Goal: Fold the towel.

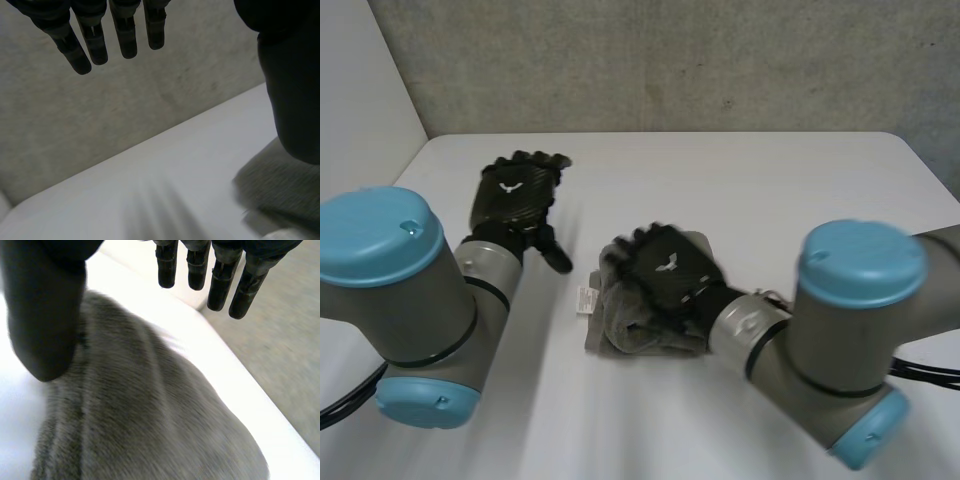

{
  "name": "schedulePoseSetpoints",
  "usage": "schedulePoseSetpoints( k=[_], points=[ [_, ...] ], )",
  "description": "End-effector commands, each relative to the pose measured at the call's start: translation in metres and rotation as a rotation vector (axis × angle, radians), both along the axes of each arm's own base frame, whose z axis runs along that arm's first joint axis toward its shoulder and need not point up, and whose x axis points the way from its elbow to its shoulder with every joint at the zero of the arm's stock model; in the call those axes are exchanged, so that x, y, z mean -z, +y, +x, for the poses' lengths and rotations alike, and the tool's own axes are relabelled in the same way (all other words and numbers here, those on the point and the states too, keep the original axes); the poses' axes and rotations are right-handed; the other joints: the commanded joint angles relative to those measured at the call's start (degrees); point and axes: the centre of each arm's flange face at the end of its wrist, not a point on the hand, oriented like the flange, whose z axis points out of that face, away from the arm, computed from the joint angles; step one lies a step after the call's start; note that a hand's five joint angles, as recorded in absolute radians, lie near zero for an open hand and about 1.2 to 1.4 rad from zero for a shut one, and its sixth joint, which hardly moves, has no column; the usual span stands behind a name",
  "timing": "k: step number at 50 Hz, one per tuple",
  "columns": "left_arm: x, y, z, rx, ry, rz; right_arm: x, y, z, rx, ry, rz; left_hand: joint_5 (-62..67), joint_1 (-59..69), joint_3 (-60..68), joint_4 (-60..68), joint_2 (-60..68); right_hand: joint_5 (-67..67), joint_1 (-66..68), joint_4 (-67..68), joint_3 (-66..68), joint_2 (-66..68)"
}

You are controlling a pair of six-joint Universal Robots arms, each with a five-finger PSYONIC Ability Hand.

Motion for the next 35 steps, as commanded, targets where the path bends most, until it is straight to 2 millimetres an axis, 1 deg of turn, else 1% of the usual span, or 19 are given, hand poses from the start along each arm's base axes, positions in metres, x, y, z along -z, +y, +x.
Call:
schedulePoseSetpoints(
  k=[1, 5, 7, 8, 9, 10, 11, 12, 14, 15, 22, 26, 29, 30, 31, 32, 33, 34, 35],
  points=[
    [0.009, 0.014, -0.023, 0.127, 0.071, 0.044, -0.014, -0.030, -0.036, 0.201, -0.174, 0.214, -11.75, -3.69, -2.56, -3.48, -3.27, -1.15, -3.31, -4.83, -4.11, -4.71],
    [0.021, 0.021, -0.033, 0.181, 0.060, 0.068, -0.012, -0.044, -0.048, 0.279, -0.228, 0.296, -11.75, -3.69, -2.56, -3.48, -3.27, -1.15, -3.31, -4.83, -4.11, -4.71],
    [0.037, 0.026, -0.039, 0.214, 0.040, 0.107, -0.010, -0.048, -0.048, 0.289, -0.229, 0.299, -11.75, -3.69, -2.56, -3.48, -3.27, -1.15, -3.31, -4.83, -4.11, -4.71],
    [0.037, 0.026, -0.039, 0.214, 0.040, 0.107, -0.009, -0.050, -0.048, 0.295, -0.229, 0.298, -11.75, -3.69, -2.56, -3.48, -3.27, -1.15, -3.31, -4.83, -4.11, -4.71],
    [0.046, 0.028, -0.042, 0.226, 0.024, 0.127, -0.009, -0.050, -0.048, 0.295, -0.229, 0.298, -11.75, -3.69, -2.56, -3.48, -3.27, -1.15, -3.31, -4.83, -4.11, -4.71],
    [0.055, 0.031, -0.046, 0.237, 0.010, 0.143, -0.005, -0.054, -0.048, 0.302, -0.226, 0.302, -11.92, -3.86, -2.73, -3.65, -3.44, -1.15, -3.31, -4.83, -4.11, -4.71],
    [0.055, 0.031, -0.046, 0.237, 0.010, 0.143, 0.001, -0.059, -0.047, 0.311, -0.217, 0.313, -11.92, -3.86, -2.73, -3.65, -3.44, -1.15, -3.31, -4.83, -4.11, -4.71],
    [0.063, 0.033, -0.049, 0.246, -0.002, 0.159, 0.002, -0.059, -0.047, 0.311, -0.217, 0.313, -11.75, -3.69, -2.56, -3.48, -3.27, -1.15, -3.31, -4.83, -4.11, -4.71],
    [0.070, 0.033, -0.051, 0.248, -0.015, 0.173, 0.016, -0.067, -0.044, 0.321, -0.199, 0.338, -11.75, -3.69, -2.56, -3.48, -3.27, -1.15, -3.31, -4.83, -4.11, -4.71],
    [0.075, 0.032, -0.052, 0.243, -0.025, 0.185, 0.016, -0.067, -0.044, 0.321, -0.198, 0.338, -11.58, -3.52, -2.39, -3.31, -3.10, -1.15, -3.31, -4.83, -4.11, -4.71],
    [0.091, 0.030, -0.054, 0.242, -0.058, 0.223, 0.048, -0.073, -0.037, 0.331, -0.113, 0.406, -11.41, -3.35, -2.22, -3.14, -2.93, -1.15, -3.31, -4.83, -4.11, -4.71],
    [0.090, 0.033, -0.050, 0.239, -0.107, 0.251, 0.053, -0.071, -0.039, 0.347, -0.061, 0.398, -11.41, -3.35, -2.22, -3.14, -2.93, -1.15, -3.31, -4.83, -4.11, -4.71],
    [0.080, 0.030, -0.047, 0.229, -0.098, 0.239, 0.049, -0.072, -0.041, 0.371, -0.046, 0.366, -11.58, -3.52, -2.39, -3.31, -3.10, -1.15, -3.31, -4.83, -4.11, -4.71],
    [0.080, 0.030, -0.047, 0.229, -0.098, 0.239, 0.039, -0.074, -0.044, 0.389, -0.060, 0.336, -11.58, -3.52, -2.39, -3.31, -3.10, -1.15, -3.31, -4.83, -4.11, -4.71],
    [0.069, 0.030, -0.048, 0.231, -0.084, 0.216, 0.039, -0.074, -0.044, 0.389, -0.060, 0.336, -11.58, -3.52, -2.39, -3.31, -3.10, -1.15, -3.31, -4.83, -4.11, -4.71],
    [0.069, 0.030, -0.048, 0.231, -0.084, 0.216, 0.021, -0.076, -0.046, 0.405, -0.093, 0.289, -11.58, -3.52, -2.39, -3.31, -3.10, -1.15, -3.31, -4.83, -4.11, -4.71],
    [0.055, 0.030, -0.047, 0.231, -0.065, 0.186, 0.002, -0.077, -0.050, 0.421, -0.126, 0.241, -11.58, -3.52, -2.39, -3.31, -3.10, -1.15, -3.31, -4.83, -4.11, -4.71],
    [0.040, 0.031, -0.045, 0.229, -0.046, 0.155, 0.001, -0.077, -0.050, 0.422, -0.127, 0.241, -11.58, -3.52, -2.39, -3.31, -3.10, -1.15, -3.31, -4.83, -4.11, -4.71],
    [0.040, 0.031, -0.045, 0.229, -0.046, 0.154, -0.017, -0.076, -0.053, 0.435, -0.162, 0.194, -11.58, -3.52, -2.39, -3.31, -3.10, -1.15, -3.31, -4.83, -4.11, -4.71]
  ],
)
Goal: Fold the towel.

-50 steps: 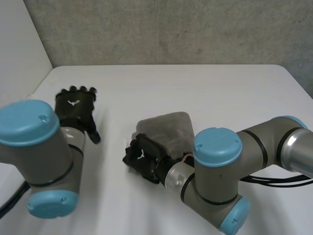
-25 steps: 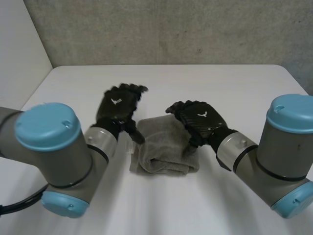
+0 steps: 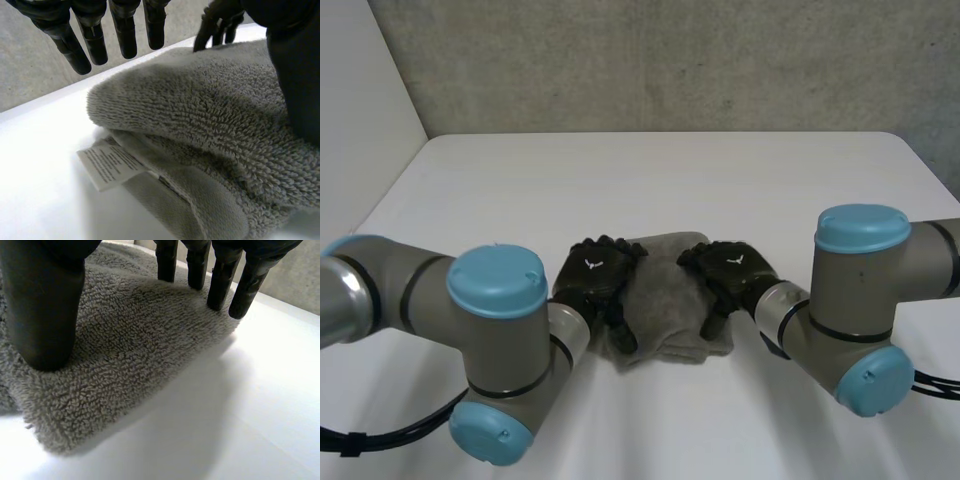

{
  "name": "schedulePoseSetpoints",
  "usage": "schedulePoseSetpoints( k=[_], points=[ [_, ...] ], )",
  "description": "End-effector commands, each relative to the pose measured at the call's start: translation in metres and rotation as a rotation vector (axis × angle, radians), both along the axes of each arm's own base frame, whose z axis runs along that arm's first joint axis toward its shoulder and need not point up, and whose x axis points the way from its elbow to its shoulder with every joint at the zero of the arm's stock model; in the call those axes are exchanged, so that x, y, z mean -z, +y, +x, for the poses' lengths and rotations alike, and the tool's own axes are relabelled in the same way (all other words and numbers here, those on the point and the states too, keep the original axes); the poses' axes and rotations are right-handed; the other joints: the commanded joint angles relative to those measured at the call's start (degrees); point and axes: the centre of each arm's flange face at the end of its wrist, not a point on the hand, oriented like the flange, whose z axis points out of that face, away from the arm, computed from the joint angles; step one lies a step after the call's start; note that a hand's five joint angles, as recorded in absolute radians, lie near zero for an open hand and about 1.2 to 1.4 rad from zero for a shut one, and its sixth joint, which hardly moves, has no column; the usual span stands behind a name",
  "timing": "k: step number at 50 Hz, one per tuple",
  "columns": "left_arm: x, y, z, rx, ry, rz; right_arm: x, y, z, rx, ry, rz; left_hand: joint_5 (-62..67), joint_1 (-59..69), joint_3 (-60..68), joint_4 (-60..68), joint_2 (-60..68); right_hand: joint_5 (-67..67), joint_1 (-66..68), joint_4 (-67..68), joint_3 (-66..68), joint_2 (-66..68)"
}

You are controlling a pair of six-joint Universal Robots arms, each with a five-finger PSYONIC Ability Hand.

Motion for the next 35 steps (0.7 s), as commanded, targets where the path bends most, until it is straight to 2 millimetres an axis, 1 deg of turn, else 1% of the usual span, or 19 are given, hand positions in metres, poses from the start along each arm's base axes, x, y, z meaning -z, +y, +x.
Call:
schedulePoseSetpoints(
  k=[1, 2, 3, 4, 5, 6, 7, 8, 9, 10, 11, 12, 13, 14, 18, 23, 33, 35],
  points=[
    [-0.057, 0.001, 0.006, -0.011, 0.081, -0.104, -0.063, -0.003, -0.012, 0.084, -0.055, -0.180, -11.73, -3.69, -2.56, -3.48, -3.27, -1.11, -2.93, -4.82, -4.11, -4.71],
    [-0.072, 0.002, 0.009, -0.021, 0.104, -0.134, -0.080, -0.001, -0.016, 0.106, -0.076, -0.227, -11.89, -3.86, -2.73, -3.65, -3.44, -1.11, -2.93, -4.82, -4.11, -4.71],
    [-0.072, 0.002, 0.009, -0.021, 0.104, -0.134, -0.098, 0.001, -0.020, 0.137, -0.096, -0.274, -11.89, -3.86, -2.73, -3.65, -3.44, -1.11, -2.93, -4.82, -4.11, -4.71],
    [-0.088, 0.000, 0.015, -0.046, 0.124, -0.168, -0.098, 0.001, -0.021, 0.137, -0.097, -0.274, -11.89, -3.86, -2.73, -3.65, -3.44, -1.11, -2.93, -4.82, -4.11, -4.71],
    [-0.088, 0.000, 0.016, -0.046, 0.124, -0.168, -0.119, 0.005, -0.026, 0.172, -0.122, -0.325, -11.89, -3.86, -2.73, -3.65, -3.44, -1.11, -2.93, -4.82, -4.11, -4.71],
    [-0.104, -0.001, 0.024, -0.085, 0.144, -0.203, -0.133, 0.008, -0.032, 0.206, -0.134, -0.360, -12.06, -4.03, -2.89, -3.81, -3.60, -1.11, -2.93, -4.82, -4.11, -4.71],
    [-0.119, -0.003, 0.034, -0.125, 0.161, -0.236, -0.133, 0.009, -0.032, 0.207, -0.134, -0.360, -12.23, -4.19, -3.06, -3.98, -3.77, -1.11, -2.93, -4.82, -4.11, -4.71],
    [-0.119, -0.003, 0.034, -0.125, 0.161, -0.236, -0.146, 0.013, -0.038, 0.246, -0.145, -0.393, -12.23, -4.20, -3.06, -3.98, -3.77, -1.11, -2.93, -4.82, -4.11, -4.71],
    [-0.132, -0.005, 0.043, -0.161, 0.176, -0.265, -0.156, 0.017, -0.044, 0.282, -0.153, -0.418, -12.40, -4.36, -3.23, -4.15, -3.94, -1.11, -2.93, -4.82, -4.11, -4.71],
    [-0.143, -0.006, 0.052, -0.189, 0.186, -0.286, -0.156, 0.017, -0.044, 0.282, -0.153, -0.418, -12.40, -4.36, -3.23, -4.15, -3.94, -1.11, -2.93, -4.82, -4.11, -4.71],
    [-0.143, -0.006, 0.052, -0.189, 0.187, -0.286, -0.163, 0.021, -0.049, 0.317, -0.157, -0.438, -12.40, -4.36, -3.23, -4.15, -3.94, -1.11, -2.93, -4.82, -4.11, -4.71],
    [-0.151, -0.006, 0.059, -0.206, 0.191, -0.296, -0.163, 0.021, -0.049, 0.318, -0.157, -0.438, -12.40, -4.36, -3.23, -4.15, -3.94, -1.11, -2.93, -4.82, -4.11, -4.71],
    [-0.157, -0.005, 0.064, -0.218, 0.188, -0.296, -0.168, 0.023, -0.054, 0.347, -0.159, -0.451, -12.40, -4.36, -3.23, -4.15, -3.94, -1.11, -2.93, -4.82, -4.11, -4.71],
    [-0.157, -0.005, 0.065, -0.218, 0.188, -0.296, -0.174, 0.025, -0.058, 0.370, -0.162, -0.464, -12.40, -4.36, -3.23, -4.15, -3.94, -1.11, -2.93, -4.82, -4.11, -4.71],
    [-0.158, -0.004, 0.076, -0.247, 0.158, -0.256, -0.178, 0.028, -0.066, 0.404, -0.149, -0.467, -12.40, -4.36, -3.23, -4.15, -3.94, -1.11, -2.93, -4.82, -4.11, -4.71],
    [-0.155, 0.000, 0.079, -0.252, 0.136, -0.216, -0.181, 0.026, -0.077, 0.435, -0.135, -0.460, -12.40, -4.36, -3.23, -4.15, -3.94, -1.11, -2.93, -4.82, -4.11, -4.71],
    [-0.159, 0.003, 0.082, -0.256, 0.146, -0.221, -0.179, 0.027, -0.077, 0.429, -0.132, -0.449, -12.57, -4.53, -3.40, -4.32, -4.11, -1.11, -2.93, -4.82, -4.11, -4.71],
    [-0.163, 0.006, 0.083, -0.256, 0.153, -0.229, -0.179, 0.027, -0.077, 0.428, -0.135, -0.448, -12.73, -4.70, -3.57, -4.49, -4.28, -1.11, -2.93, -4.82, -4.11, -4.71]
  ],
)
